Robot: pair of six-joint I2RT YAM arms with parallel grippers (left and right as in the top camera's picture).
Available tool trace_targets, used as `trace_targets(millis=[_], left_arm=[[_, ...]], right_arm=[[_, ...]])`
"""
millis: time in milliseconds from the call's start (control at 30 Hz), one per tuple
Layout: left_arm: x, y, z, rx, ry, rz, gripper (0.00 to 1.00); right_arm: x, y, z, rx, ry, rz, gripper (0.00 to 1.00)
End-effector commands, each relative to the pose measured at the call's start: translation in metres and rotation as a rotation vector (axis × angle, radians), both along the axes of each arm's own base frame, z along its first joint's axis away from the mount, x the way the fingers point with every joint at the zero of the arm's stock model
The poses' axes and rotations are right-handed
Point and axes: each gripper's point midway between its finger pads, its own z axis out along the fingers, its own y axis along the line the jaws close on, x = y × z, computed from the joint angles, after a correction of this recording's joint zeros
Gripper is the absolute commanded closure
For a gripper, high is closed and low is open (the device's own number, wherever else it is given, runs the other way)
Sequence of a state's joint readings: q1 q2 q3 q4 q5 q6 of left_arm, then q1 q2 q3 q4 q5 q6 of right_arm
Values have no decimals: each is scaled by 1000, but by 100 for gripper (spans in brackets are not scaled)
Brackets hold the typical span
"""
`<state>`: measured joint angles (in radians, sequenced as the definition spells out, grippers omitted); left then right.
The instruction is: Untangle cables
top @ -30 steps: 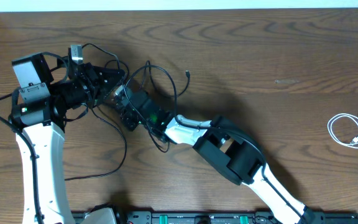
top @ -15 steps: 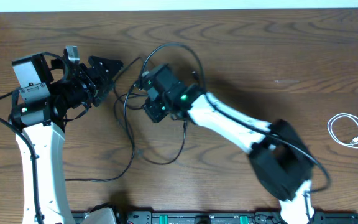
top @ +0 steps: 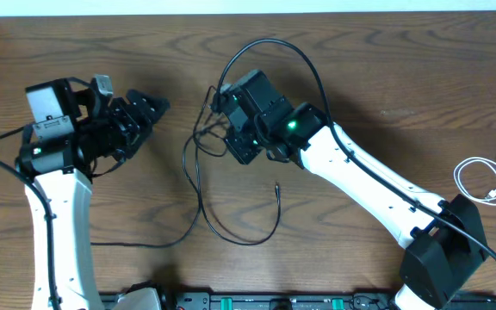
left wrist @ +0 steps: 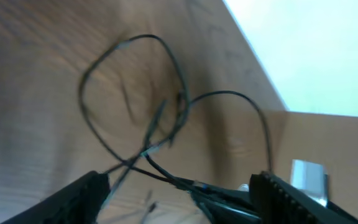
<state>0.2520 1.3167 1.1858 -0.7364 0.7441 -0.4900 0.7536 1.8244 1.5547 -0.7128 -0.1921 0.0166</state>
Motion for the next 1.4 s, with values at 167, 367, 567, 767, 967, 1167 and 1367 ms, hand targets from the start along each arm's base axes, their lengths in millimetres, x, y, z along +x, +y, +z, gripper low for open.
trace_targets(millis=[167, 367, 567, 767, 967, 1167, 1367], left_arm=[[3, -31, -25, 261, -4, -135, 41], [-10, -77, -55, 263, 26, -410, 49], [-27, -122, -77, 210, -6, -695, 48], [-50, -161, -65, 64, -145, -938, 46], [-47, -164, -62, 63, -177, -947, 39], [-45, -164, -62, 67, -189, -946, 37], [-45, -164, -62, 68, -192, -947, 37]], right_arm=[[-27, -53, -24, -199, 142, -4, 99], [-36, -85, -31, -236, 279, -48, 98], [-38, -83, -26, -148, 355, -47, 99], [-36, -99, -27, -158, 394, -85, 99], [-42, -89, -22, -94, 433, -54, 99], [-48, -82, -18, -52, 460, -31, 99], [-51, -78, -15, -21, 480, -18, 99]])
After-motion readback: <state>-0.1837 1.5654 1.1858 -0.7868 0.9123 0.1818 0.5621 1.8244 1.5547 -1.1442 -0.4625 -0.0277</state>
